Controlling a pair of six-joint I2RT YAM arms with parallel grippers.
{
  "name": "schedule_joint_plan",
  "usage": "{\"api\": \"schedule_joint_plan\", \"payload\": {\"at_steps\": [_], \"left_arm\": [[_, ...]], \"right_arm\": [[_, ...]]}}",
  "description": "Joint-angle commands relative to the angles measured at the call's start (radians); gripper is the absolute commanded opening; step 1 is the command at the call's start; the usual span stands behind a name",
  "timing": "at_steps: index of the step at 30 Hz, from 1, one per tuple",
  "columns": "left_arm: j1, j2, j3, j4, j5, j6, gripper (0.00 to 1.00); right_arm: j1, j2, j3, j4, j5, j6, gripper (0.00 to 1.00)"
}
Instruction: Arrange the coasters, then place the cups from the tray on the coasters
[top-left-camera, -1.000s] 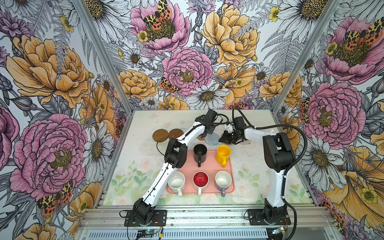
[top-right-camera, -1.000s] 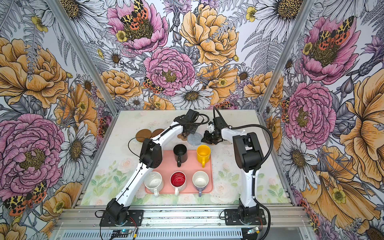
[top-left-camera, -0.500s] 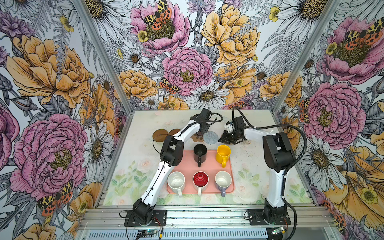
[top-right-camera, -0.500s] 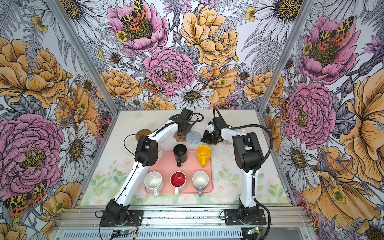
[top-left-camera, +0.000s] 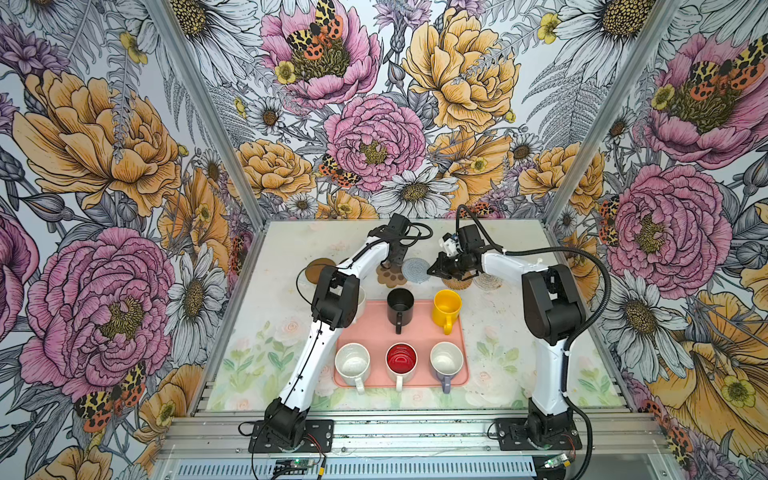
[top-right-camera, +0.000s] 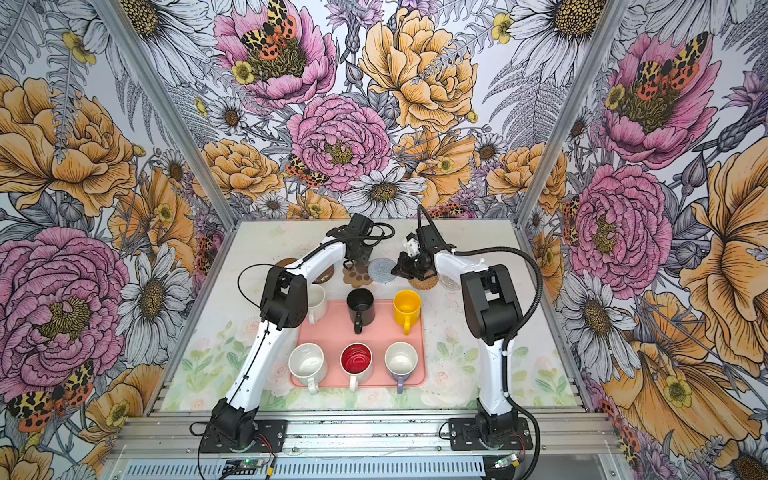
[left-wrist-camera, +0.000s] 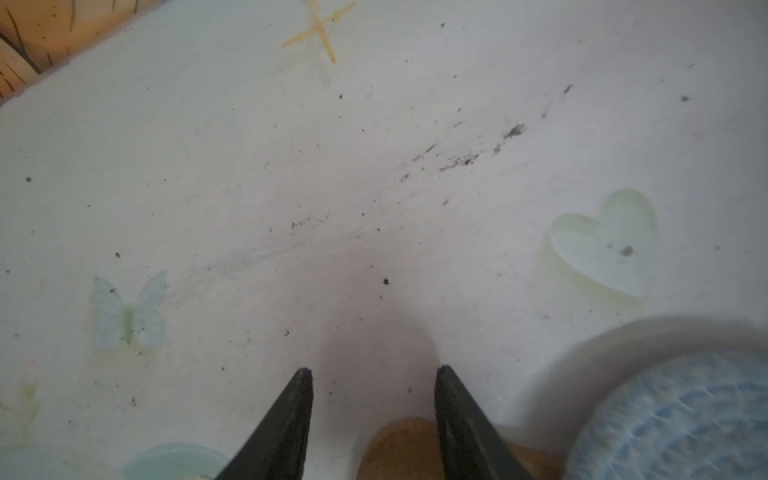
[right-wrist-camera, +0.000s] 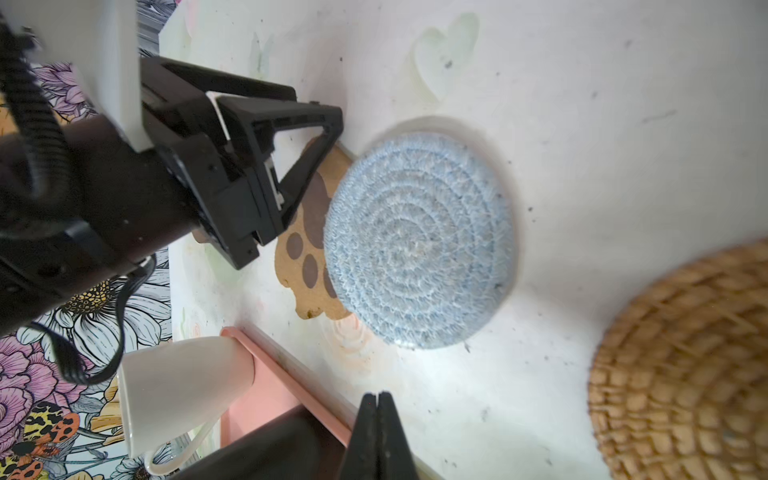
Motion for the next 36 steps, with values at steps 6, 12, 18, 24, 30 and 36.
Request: {"api": "schedule_joint_plan", "payload": {"at_steps": [6,12,18,24,30,36], "left_arm": [[0.032,-0.120,-0.016,-0.056,-0.034,-0.059,0.51],[0.075,-0.230,-0.078,-0.055,0.121,-0.162,0.49],[0.081,-0.300,-0.209,-0.056,0.244,-0.181,0.32],[0.064,-0.289,-0.290,-0.055,0.289,-0.190,0.10],[0.046,-0.258,-0.310,-0.055,0.317,-0.206,0.05],[0.032,-0.243,-0.340,-0.051,0.321,-0.210,0.04]], "right_arm": [[0.037,0.111,0.136,0.015,-0.034,0.041,0.00],[0.039,0.162,0.189,0.011,-0.011,0.062,0.00],[0.037,0.203,0.239,-0.001,0.021,0.078,0.00],[0.037,0.239,0.283,-0.045,0.040,0.077,0.00],[0.041,0.238,0.286,-0.123,0.113,0.043,0.00],[0.042,0.235,0.285,-0.180,0.160,0.014,0.00]]}}
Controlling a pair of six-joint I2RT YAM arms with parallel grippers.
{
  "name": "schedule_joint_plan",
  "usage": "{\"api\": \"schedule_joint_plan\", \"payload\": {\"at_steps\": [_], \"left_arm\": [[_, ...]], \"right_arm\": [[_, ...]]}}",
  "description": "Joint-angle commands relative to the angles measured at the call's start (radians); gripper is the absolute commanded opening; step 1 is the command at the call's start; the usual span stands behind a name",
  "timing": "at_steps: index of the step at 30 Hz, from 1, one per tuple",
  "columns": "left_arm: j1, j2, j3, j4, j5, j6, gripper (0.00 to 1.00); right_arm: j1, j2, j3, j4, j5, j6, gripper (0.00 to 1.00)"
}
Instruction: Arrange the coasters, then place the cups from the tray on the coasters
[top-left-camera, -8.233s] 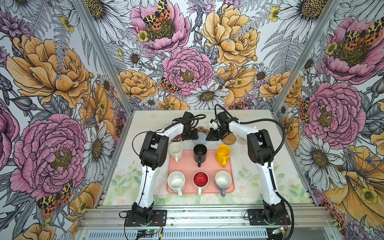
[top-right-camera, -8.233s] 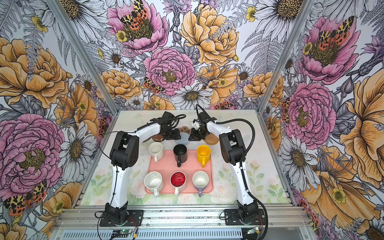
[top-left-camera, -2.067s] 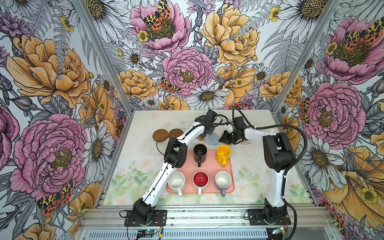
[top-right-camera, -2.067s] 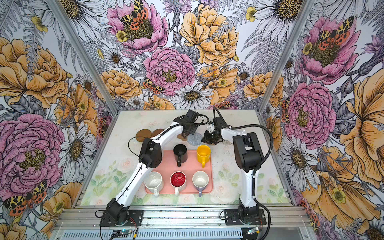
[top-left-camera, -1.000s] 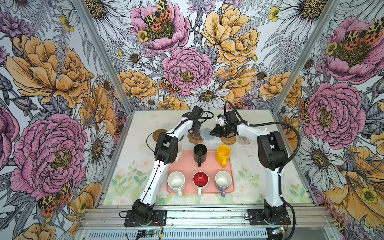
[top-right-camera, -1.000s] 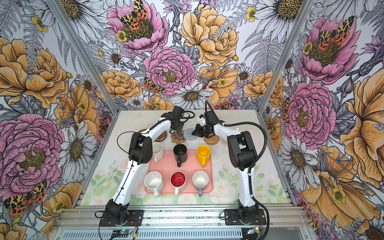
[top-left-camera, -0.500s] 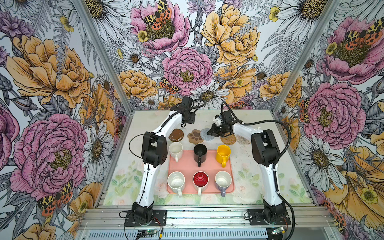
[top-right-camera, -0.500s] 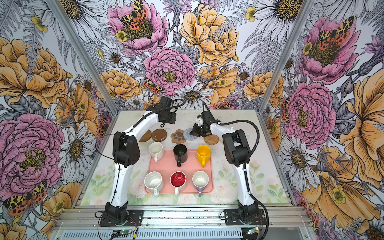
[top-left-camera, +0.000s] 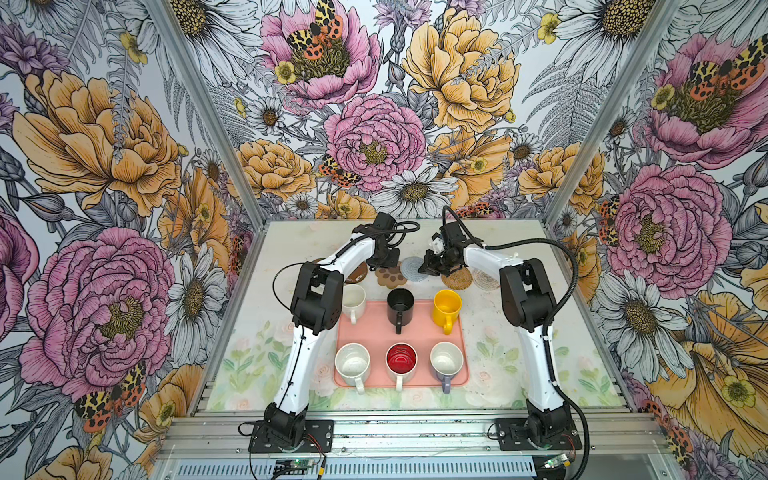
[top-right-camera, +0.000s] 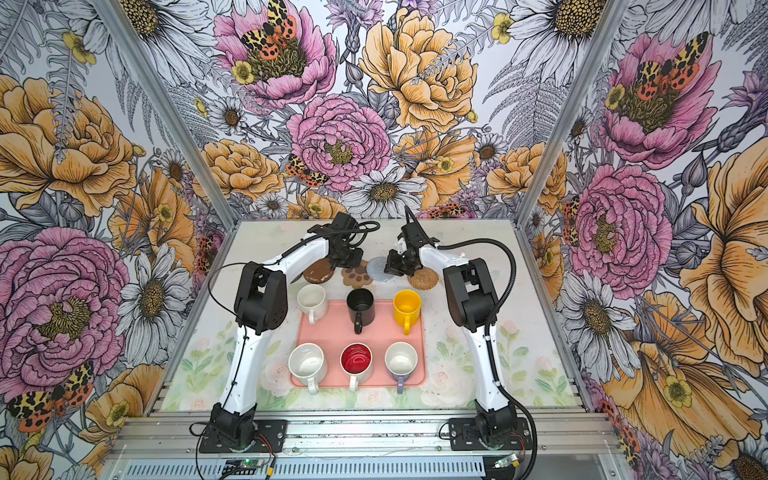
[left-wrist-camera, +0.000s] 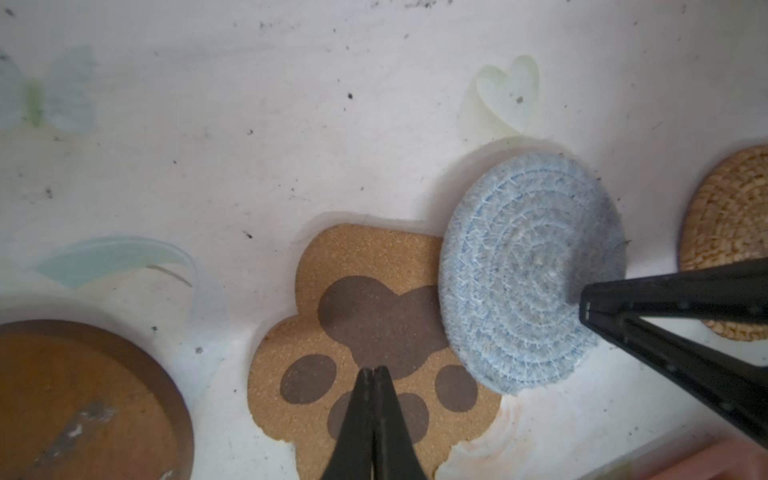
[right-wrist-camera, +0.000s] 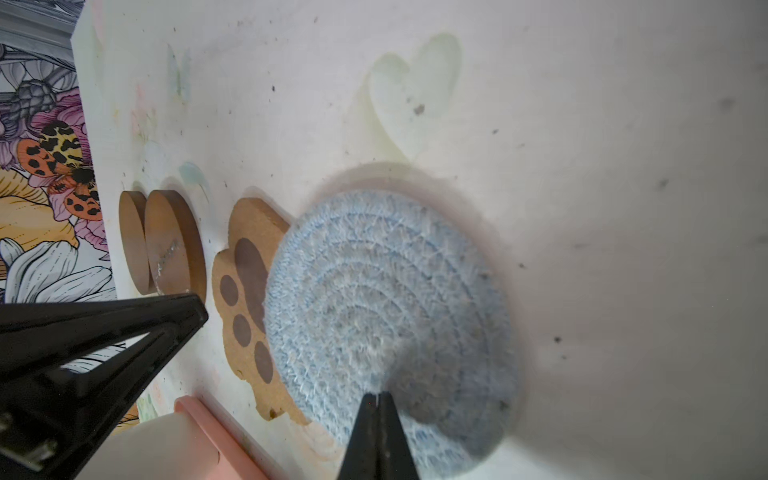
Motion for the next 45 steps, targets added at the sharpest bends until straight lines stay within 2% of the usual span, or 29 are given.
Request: {"api": "schedule_joint_plan", "payload": {"at_steps": [1,5,13,24,39,45], "left_arm": [[-0.009,0.016,-0.026,0.012,0.026,-0.020,0.04],[-0.010,0.030,-0.046,0.012,0.022,-0.027,0.00],[0.007,0.049,-0.078,0.018,-0.006,-0.035,0.00],[0.051,0.060,-0.105,0.019,-0.086,-0.032,0.00],[0.096,0.057,-0.099,0.018,-0.095,-0.036,0.00],[0.067,0.056,-0.100,0.019,-0.086,-0.031,0.00]], "right_arm": [[0.004,0.011,0.024,-0.051,0.053,-0.037,0.00],[0.004,0.009,0.024,-0.079,0.080,-0.051,0.00],[0.004,0.003,0.023,-0.132,0.128,-0.078,0.00],[-0.015,-0.048,0.000,-0.142,0.133,-0.083,0.00],[-0.024,-0.103,-0.019,-0.145,0.126,-0.087,0.00],[-0.003,-0.109,0.039,-0.143,0.110,-0.085,0.00]]}}
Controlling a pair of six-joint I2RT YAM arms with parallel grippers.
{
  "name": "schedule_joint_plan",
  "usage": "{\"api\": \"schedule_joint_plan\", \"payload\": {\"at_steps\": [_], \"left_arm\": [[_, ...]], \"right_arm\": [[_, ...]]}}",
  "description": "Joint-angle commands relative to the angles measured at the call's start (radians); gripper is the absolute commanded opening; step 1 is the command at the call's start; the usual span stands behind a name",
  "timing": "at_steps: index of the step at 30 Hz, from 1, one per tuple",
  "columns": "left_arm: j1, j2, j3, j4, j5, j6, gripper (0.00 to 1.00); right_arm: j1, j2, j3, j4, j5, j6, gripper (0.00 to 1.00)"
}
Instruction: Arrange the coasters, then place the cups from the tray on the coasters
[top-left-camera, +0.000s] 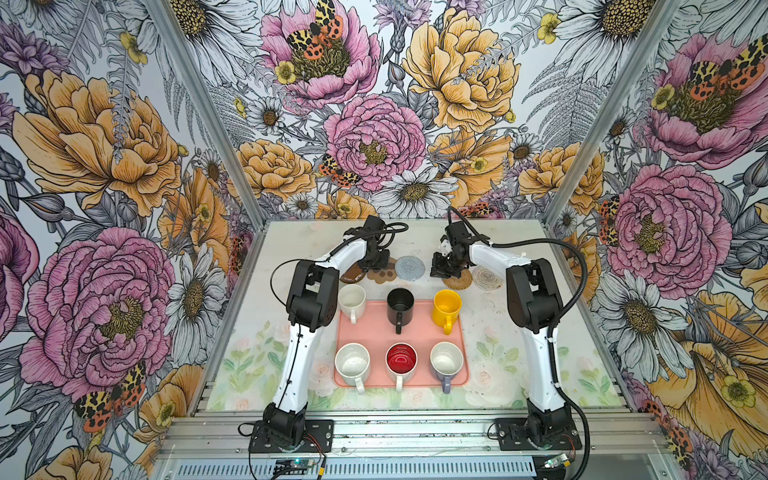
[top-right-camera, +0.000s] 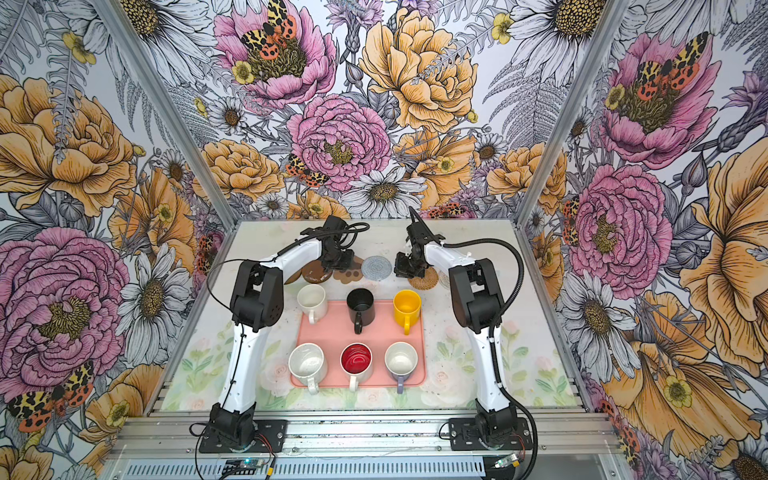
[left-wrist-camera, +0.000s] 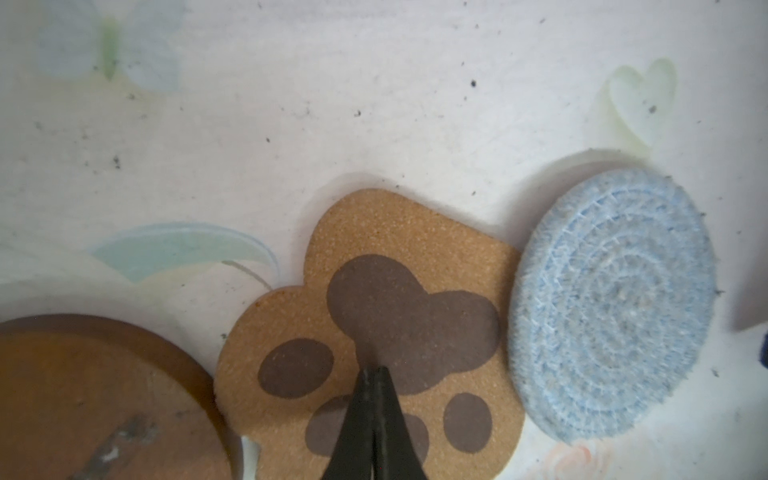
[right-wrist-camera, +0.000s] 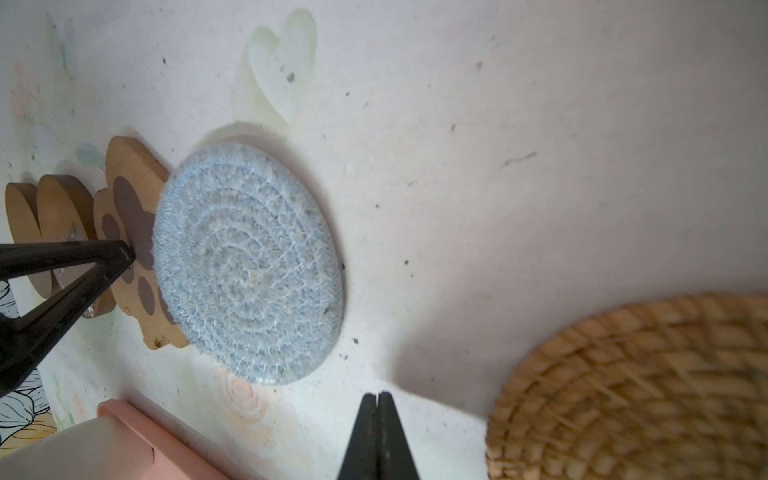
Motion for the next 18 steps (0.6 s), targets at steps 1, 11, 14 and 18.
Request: {"api": "schedule_joint_plan", "payload": {"at_steps": [1,11,14,18], "left_arm": [[-0.005,0.043,-0.038,-0.041,-0.071,-0.001,0.00],[-0.034,0.052,-0.035,-0.040,-0.060,0.002,0.00],[-0.035,0.049,-0.035,-0.040,-0.057,0.002,0.00],[-0.036,0.044,-0.040,-0.039,-0.055,0.004,0.00]], "right_arm": [[0.026,-0.060,0.069,-0.001,-0.018,-0.009,0.00],[0.104,0.101,0.326,0.000,-0.120,0.016,0.00],[0.127,0.168,0.393,0.000,-0.146,0.032,0.00],[0.151,0.247,0.478,0.000,-0.169,0.058,0.00]]}}
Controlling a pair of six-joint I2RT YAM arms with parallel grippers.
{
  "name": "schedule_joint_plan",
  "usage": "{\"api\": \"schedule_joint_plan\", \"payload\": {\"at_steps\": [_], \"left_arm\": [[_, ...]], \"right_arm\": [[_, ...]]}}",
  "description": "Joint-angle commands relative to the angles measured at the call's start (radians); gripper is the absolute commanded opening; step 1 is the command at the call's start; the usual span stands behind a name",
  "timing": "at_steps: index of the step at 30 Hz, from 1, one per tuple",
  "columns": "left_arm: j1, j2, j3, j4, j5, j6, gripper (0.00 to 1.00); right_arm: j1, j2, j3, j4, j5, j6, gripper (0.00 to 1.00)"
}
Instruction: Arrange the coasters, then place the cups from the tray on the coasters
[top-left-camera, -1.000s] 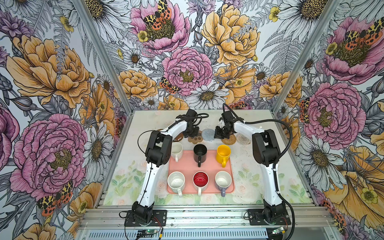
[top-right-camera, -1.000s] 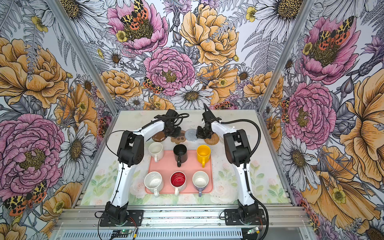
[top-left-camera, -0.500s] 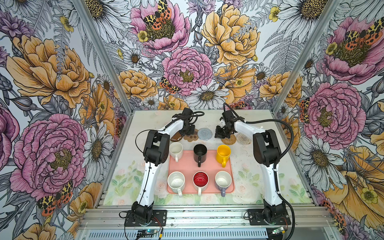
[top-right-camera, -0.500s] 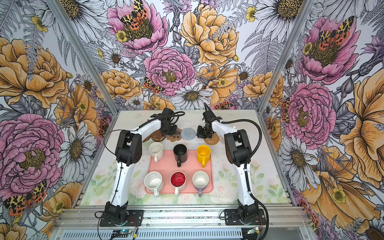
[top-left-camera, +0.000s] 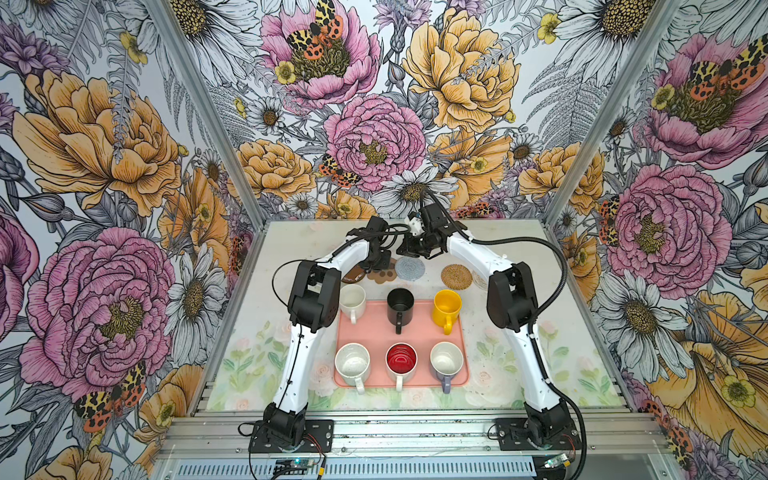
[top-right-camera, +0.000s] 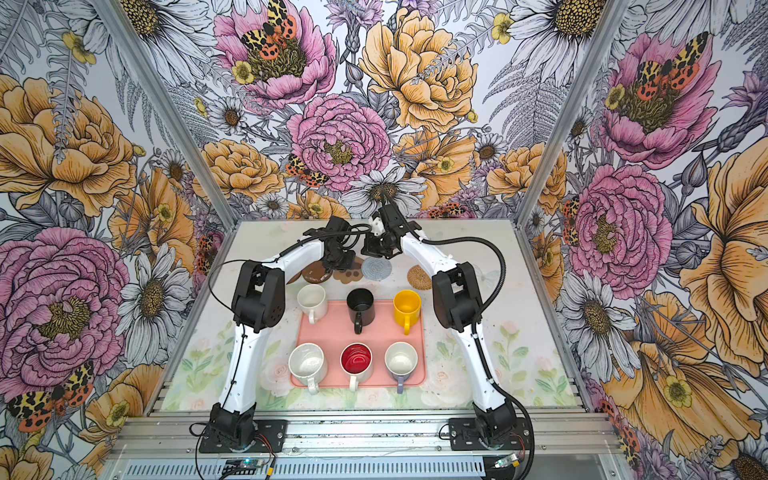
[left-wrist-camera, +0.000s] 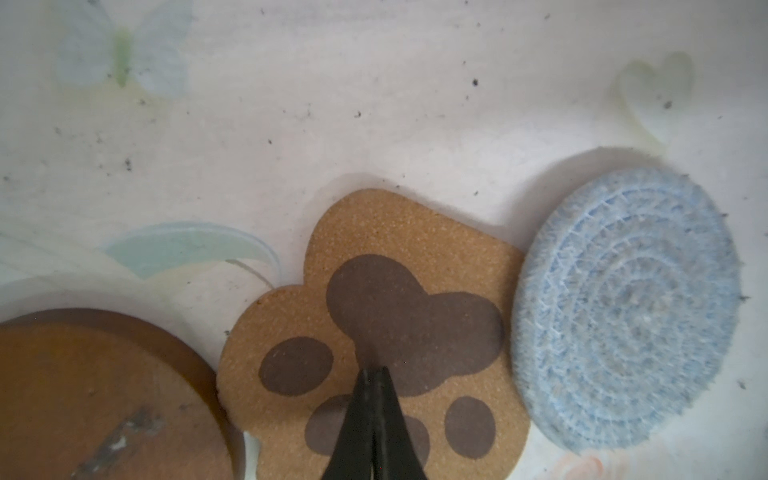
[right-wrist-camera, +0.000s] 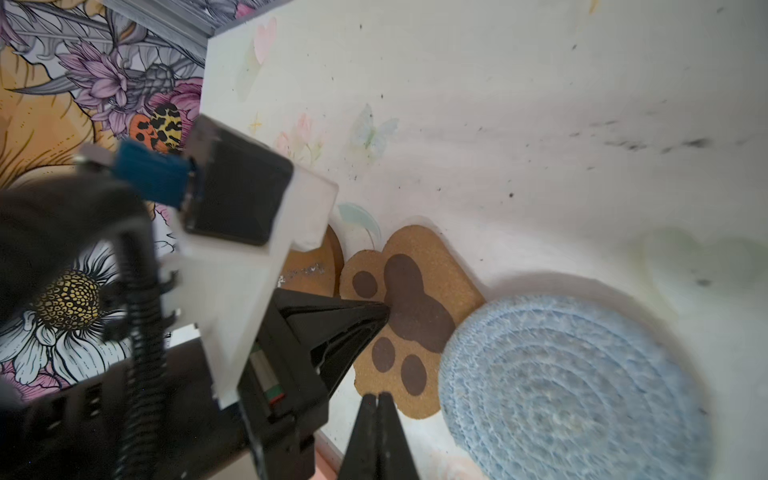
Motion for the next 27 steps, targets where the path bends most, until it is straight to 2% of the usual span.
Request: {"api": "schedule_joint_plan", "payload": {"at_steps": [1,8,14,27], "left_arm": [[-0.012,0.042,-0.042,-0.039,-0.011,0.004,0.00],[-0.013,0.034,-0.050,-0.034,-0.010,0.005,0.00],[-0.012,0.031,-0.054,-0.030,-0.006,0.005,0.00],[-0.012,0.027,-0.059,-0.026,-0.013,0.007,0.00]], "right_arm": [[0.018,0.075,0.063,-0.013,-0.038,0.034,0.00],[0.032,0.142,0.128,-0.014,-0.047,0.064,0.00],[0.027,0.117,0.069,-0.031,0.008,0.065,0.00],[-0.014,0.040,-0.067,-0.063,0.042,0.027,0.00]]}}
